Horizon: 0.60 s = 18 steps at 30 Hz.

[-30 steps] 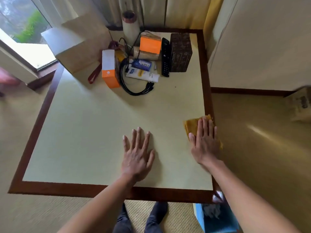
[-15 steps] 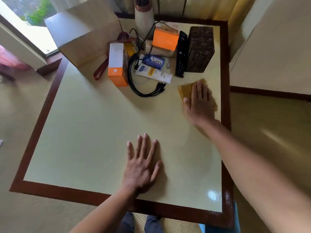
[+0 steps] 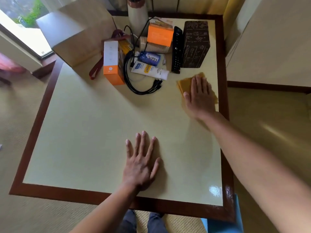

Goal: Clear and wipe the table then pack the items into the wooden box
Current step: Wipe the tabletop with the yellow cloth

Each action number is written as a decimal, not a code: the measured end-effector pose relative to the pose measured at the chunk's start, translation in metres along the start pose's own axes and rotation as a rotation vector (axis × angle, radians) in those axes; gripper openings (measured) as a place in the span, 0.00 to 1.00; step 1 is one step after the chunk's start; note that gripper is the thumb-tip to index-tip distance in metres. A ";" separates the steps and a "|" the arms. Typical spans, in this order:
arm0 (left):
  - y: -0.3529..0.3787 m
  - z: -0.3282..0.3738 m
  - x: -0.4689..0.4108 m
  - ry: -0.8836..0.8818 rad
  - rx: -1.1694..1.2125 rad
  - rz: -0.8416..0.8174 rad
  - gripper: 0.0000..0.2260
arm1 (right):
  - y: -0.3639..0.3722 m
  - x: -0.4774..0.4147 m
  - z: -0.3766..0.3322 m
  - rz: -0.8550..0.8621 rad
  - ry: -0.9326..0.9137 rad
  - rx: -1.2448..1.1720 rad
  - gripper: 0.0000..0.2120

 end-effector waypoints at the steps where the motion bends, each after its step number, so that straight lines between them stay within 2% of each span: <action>1: 0.000 0.000 0.001 0.000 -0.003 -0.002 0.33 | 0.001 0.009 -0.013 -0.005 -0.006 -0.023 0.35; 3: -0.001 0.000 0.002 0.002 -0.002 0.002 0.33 | 0.011 0.054 -0.044 -0.006 -0.086 -0.051 0.35; 6: 0.000 -0.001 0.001 0.012 0.001 0.013 0.33 | 0.029 0.168 -0.078 -0.008 -0.203 -0.036 0.35; 10: 0.000 0.000 0.002 0.035 0.026 0.048 0.33 | 0.049 0.290 -0.076 -0.038 -0.288 -0.016 0.36; 13: -0.003 0.003 0.002 0.034 0.044 0.073 0.33 | 0.052 0.278 -0.039 -0.028 -0.240 -0.003 0.35; 18: -0.003 0.002 0.001 0.016 0.031 0.066 0.33 | 0.039 0.160 0.029 -0.032 0.154 -0.031 0.35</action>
Point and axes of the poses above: each hand's wrist, its own x-axis away from the middle knuckle, its own y-axis out of the palm, z = x × y, the point moved 10 cm from there along -x, towards the middle knuckle, and after that the axes turned 14 degrees about x, right-handed, at the moved point
